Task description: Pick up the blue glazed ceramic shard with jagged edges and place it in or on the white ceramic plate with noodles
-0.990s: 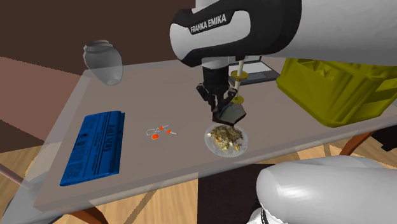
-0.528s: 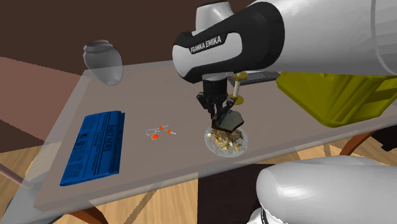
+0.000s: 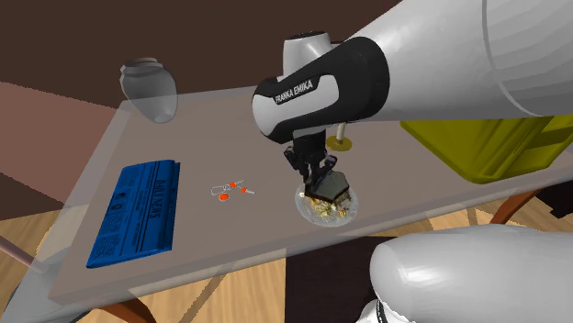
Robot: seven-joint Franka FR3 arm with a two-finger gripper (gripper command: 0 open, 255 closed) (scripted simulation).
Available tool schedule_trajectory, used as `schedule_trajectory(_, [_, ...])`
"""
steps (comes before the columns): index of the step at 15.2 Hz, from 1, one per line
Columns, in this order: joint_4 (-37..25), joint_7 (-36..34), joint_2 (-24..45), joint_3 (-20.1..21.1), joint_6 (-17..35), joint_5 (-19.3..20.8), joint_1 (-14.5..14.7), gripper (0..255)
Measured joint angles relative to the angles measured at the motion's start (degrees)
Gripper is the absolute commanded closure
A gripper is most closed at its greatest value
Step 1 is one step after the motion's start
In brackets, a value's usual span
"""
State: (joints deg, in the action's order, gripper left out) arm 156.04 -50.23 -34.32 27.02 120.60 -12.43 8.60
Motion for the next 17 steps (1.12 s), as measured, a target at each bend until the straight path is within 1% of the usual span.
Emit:
schedule_trajectory(6, [0.3,-0.1,0.3,0.2,0.6,-0.1,0.0,255])
schedule_trajectory(7, [0.3,-0.1,0.3,0.2,0.6,-0.1,0.0,0])
schedule_trajectory(13, [0.3,-0.1,0.3,0.2,0.6,-0.1,0.0,0])
schedule_trajectory(14, [-0.3,0.0,-0.1,-0.1,-0.3,0.1,0.0,0])
schedule_trajectory(17, [-3.8,0.0,-2.3,-1.1,-6.0,0.4,0.2,0])
